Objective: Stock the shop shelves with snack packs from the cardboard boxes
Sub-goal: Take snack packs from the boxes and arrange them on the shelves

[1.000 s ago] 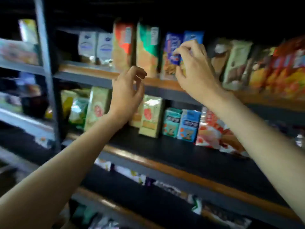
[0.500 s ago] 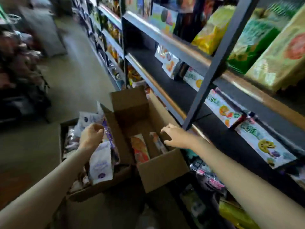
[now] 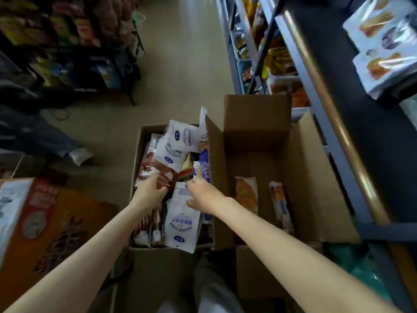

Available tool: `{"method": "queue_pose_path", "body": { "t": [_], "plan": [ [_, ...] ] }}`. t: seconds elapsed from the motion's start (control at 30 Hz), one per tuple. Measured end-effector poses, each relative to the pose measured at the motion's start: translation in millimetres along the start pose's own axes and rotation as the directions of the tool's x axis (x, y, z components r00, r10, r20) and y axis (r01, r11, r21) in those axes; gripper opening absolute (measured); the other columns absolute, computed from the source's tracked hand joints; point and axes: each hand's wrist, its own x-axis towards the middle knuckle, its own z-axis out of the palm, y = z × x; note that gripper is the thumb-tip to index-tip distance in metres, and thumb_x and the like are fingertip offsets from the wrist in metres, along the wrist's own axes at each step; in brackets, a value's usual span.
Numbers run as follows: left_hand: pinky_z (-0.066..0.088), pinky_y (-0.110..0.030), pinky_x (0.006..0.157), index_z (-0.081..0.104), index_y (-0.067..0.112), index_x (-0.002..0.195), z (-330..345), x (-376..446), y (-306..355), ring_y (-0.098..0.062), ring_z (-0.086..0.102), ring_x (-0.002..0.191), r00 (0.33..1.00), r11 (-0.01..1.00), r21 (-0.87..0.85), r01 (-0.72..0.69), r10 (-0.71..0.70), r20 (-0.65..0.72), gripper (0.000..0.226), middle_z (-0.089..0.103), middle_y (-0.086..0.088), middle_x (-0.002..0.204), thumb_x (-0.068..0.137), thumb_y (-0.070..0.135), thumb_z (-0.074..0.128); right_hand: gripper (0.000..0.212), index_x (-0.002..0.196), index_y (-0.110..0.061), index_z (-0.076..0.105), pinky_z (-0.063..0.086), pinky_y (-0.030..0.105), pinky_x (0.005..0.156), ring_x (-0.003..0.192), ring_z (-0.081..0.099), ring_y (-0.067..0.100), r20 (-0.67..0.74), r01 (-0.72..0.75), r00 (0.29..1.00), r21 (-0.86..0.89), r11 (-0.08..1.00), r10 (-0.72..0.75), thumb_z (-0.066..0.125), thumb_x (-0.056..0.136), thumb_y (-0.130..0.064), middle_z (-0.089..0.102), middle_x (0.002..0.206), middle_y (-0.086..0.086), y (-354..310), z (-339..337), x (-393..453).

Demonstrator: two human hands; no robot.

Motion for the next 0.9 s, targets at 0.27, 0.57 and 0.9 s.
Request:
{"method": "queue_pose_path", "body": {
  "t": [0.27,0.57,0.9],
  "plan": [
    [0.049,-0.031,0.083,0.058,0.009,0.112,8.3,1.3,-57.7,-0.022,0.058,0.1,0.981,0.984,0.016,0.175,-0.176,0.078,0.023,0.061,-0.006,0.108,0.091,0.012,0.05,0.077,0.143,0.0,0.019,0.022,0.045,0.109,0.13,0.032,0.04,0.141,-0.059,0.98,-0.464,0.884,0.139,0.062,0.085,-0.025,0.034,0.14,0.025,7.1,45.4,85.0],
    [0.046,-0.028,0.08,0.058,0.01,0.113,2.9,9.9,-70.2,-0.02,0.056,0.102,0.987,0.991,-0.013,0.132,-0.13,0.096,0.023,0.06,-0.005,0.11,0.092,0.012,0.048,0.024,0.113,-0.003,0.058,0.044,0.036,0.087,0.109,0.055,0.034,-0.165,-0.229,0.966,-0.185,0.956,0.199,0.048,0.091,-0.001,0.058,0.116,0.017,-1.8,32.0,78.3],
    [0.042,-0.031,0.07,0.058,0.006,0.095,-90.2,-7.5,35.2,-0.02,0.057,0.08,0.782,0.617,-0.598,0.512,-0.045,0.622,0.053,0.065,-0.009,0.094,0.09,0.056,0.039,0.009,0.084,-0.011,0.067,0.03,0.031,0.085,0.099,0.058,0.026,-0.703,-0.113,0.711,-0.102,0.988,0.008,0.059,0.083,-0.006,0.066,0.096,0.005,-84.9,-123.2,-57.9]
  ]
}}
